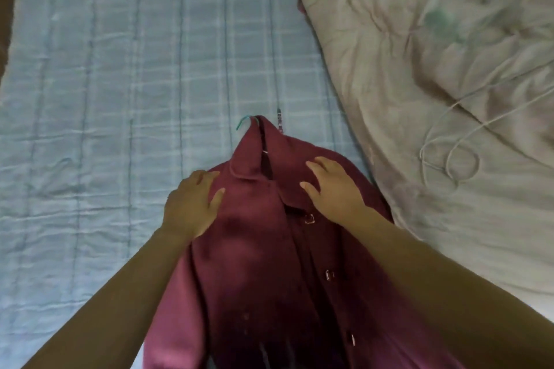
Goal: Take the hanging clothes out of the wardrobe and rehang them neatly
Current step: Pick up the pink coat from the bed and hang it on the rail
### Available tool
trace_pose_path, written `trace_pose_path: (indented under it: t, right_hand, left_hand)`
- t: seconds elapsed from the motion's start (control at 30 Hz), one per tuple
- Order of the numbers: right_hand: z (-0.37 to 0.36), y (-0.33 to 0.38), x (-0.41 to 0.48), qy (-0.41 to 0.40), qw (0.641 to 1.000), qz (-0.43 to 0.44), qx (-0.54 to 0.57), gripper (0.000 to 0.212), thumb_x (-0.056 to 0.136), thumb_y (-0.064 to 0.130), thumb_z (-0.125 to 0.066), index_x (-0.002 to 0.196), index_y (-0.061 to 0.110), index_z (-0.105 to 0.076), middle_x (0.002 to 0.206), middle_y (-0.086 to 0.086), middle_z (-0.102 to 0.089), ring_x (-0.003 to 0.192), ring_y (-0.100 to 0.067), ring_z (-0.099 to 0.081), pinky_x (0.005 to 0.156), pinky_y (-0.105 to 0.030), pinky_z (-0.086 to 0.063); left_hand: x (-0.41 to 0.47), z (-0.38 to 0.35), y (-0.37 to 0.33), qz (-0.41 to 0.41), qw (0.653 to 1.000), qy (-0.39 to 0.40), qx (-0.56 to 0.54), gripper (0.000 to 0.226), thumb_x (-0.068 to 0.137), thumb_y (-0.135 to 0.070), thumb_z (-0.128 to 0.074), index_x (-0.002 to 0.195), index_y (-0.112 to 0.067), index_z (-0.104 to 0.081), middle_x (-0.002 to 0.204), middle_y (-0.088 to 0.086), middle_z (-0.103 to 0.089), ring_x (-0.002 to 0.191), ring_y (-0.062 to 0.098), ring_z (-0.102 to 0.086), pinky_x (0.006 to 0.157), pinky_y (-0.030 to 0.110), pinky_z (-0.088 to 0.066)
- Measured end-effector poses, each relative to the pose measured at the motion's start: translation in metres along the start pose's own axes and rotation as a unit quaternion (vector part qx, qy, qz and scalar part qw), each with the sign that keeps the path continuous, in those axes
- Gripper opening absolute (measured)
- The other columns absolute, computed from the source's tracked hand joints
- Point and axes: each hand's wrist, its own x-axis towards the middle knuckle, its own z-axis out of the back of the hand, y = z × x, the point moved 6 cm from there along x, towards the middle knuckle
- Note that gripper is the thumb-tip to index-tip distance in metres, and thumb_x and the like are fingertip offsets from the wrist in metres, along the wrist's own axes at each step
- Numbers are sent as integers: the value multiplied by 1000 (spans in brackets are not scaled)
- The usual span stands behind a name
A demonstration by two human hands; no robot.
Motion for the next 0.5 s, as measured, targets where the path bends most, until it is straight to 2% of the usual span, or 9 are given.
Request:
trace_pose_path:
  t: [0.1,0.2,0.27,0.37,0.43,0.5]
  right_hand:
    - [-14,-27,48,11,1000,2,-20,59,95,42,-46,144,12,-33,150,-13,-30,138,-29,-26,114,-40,-23]
    - [-33,-47,78,43,999,3,-22,64,94,45,-44,146,13,-27,151,-14,-28,137,-31,-28,112,-46,-24]
    - [-46,-54,86,75,997,-6,-26,69,92,55,-35,148,17,-22,150,-11,-30,134,-30,-31,110,-50,-24]
    - [-47,-55,84,40,999,5,8,73,84,61,-22,144,22,-33,127,-15,-51,110,-36,-51,98,-50,-38]
    - [-43,-52,78,-1,999,29,36,61,88,54,-31,139,22,-44,106,-17,-58,89,-37,-57,84,-45,-47]
    - [-38,-47,70,-2,999,35,38,50,92,46,-42,137,25,-46,101,-15,-59,86,-34,-57,79,-42,-47]
  left_hand:
    - [40,-25,12,16,1000,-8,9,54,87,-47,-38,126,-12,-54,125,14,-54,108,38,-55,80,48,-49]
    - [68,-55,30,74,997,34,3,50,92,-36,-51,136,-13,-46,139,18,-44,125,39,-43,96,53,-41]
    - [77,-75,38,96,993,73,-14,54,93,-39,-48,140,-14,-40,141,19,-42,127,40,-41,101,53,-37]
    - [79,-90,42,113,987,115,-4,48,95,-36,-43,137,-13,-42,128,20,-49,113,42,-50,95,52,-40]
    - [76,-88,37,103,988,113,7,38,95,-35,-39,123,-11,-51,110,18,-57,100,39,-55,87,49,-43]
    - [68,-81,27,84,990,112,-11,40,91,-40,-30,105,-12,-54,96,13,-61,89,34,-58,78,43,-44]
